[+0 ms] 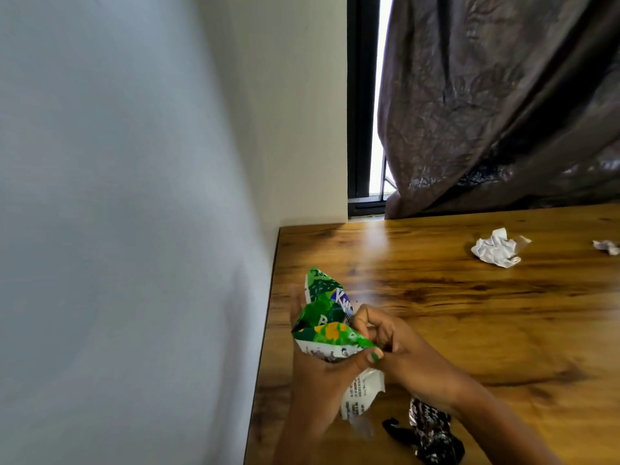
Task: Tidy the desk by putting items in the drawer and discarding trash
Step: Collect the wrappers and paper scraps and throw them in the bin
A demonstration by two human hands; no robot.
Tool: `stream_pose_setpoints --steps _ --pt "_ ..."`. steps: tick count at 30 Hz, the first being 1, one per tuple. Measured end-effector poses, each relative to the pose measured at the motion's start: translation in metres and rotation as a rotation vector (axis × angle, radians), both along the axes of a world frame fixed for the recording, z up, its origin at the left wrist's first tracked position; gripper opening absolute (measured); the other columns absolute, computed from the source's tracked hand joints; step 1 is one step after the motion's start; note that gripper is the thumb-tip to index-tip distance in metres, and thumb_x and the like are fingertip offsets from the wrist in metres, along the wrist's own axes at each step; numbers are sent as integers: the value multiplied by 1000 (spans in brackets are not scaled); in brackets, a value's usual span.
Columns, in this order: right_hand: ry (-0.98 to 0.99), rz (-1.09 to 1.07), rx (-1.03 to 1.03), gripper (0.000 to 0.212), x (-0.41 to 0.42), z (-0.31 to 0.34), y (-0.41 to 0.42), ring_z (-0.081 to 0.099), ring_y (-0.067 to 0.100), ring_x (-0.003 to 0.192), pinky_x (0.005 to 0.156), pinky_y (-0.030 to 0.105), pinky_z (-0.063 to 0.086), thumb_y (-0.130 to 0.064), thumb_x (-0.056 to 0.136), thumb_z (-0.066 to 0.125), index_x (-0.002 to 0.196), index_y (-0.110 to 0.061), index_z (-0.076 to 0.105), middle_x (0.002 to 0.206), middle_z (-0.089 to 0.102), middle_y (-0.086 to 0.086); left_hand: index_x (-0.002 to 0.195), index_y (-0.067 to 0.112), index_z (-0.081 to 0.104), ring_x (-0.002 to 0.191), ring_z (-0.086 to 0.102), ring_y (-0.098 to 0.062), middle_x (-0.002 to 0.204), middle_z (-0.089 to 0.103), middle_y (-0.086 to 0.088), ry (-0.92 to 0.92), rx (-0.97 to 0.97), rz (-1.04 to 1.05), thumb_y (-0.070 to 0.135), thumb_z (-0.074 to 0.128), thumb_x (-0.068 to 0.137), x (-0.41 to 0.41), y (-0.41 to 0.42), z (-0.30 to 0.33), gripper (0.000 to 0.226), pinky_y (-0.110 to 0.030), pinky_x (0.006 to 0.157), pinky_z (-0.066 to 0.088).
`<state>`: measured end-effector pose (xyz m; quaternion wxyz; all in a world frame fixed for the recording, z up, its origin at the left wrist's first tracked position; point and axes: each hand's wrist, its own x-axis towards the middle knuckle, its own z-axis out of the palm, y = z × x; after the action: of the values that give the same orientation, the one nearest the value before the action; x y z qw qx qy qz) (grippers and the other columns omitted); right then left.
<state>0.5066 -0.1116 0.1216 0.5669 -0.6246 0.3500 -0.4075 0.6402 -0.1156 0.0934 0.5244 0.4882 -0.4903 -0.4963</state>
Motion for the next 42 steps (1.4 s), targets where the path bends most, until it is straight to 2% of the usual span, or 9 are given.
stream_pose_setpoints --steps 2,6,11,15,20,26,32,36,42 --pt "1 -36 19 12 4 -5 1 54 16 75 67 27 45 8 85 51 88 0 42 74 55 -1 102 19 60 83 70 -11 80 73 12 20 61 80 4 81 64 -2 1 -1 46 -11 60 50" --pt "105 -124 5 17 12 -9 2 66 27 91 82 44 52 -9 91 57 105 -9 48 100 69 12 92 17 59 63 69 -2 80 69 5 165 174 208 6 70 77 -3 2 0 21 -12 48 49" --pt "341 -185 3 22 0 -10 3 61 3 94 86 31 52 -25 88 63 108 -31 59 103 66 -8 104 7 55 43 61 -2 77 64 -3 151 276 310 14 67 83 1 0 -3 25 -10 36 42" --pt "783 -144 -74 33 -33 -3 6 46 -6 112 93 25 45 -45 86 58 117 -48 46 122 43 -31 117 10 54 70 62 -16 101 63 -9 249 353 458 13 66 84 6 -5 -11 35 -18 46 51" --pt "1219 182 229 101 -67 -19 15 18 17 138 109 38 33 -63 62 71 144 -37 19 149 14 -15 99 24 52 70 61 -17 84 63 1 261 436 578 15 63 88 19 -9 -34 18 -33 63 51" --pt "1385 105 231 101 -59 -46 21 20 23 137 105 39 37 -44 66 79 145 -33 18 151 15 -5 83 25 52 71 62 -20 80 61 3 216 484 601 18 65 87 16 -10 -44 15 -44 77 54" --pt "1297 -219 33 50 -48 -65 19 49 16 109 85 30 48 -25 75 74 118 -28 49 122 45 -4 130 14 47 90 68 -31 115 65 -12 209 541 613 23 69 83 14 -10 -51 52 -48 75 57" --pt "1066 -421 -69 16 -46 -61 12 55 5 87 68 14 42 -20 83 66 84 -30 54 96 58 -9 131 8 47 82 66 -25 115 65 -15 164 576 599 26 69 83 11 -8 -51 55 -25 45 52" --pt "619 -776 -302 12 -25 -43 5 54 -7 82 72 3 42 -9 83 66 92 -17 68 86 59 -14 123 5 55 77 65 -27 104 67 -10 320 674 442 22 66 86 -13 5 -46 42 -23 45 50"
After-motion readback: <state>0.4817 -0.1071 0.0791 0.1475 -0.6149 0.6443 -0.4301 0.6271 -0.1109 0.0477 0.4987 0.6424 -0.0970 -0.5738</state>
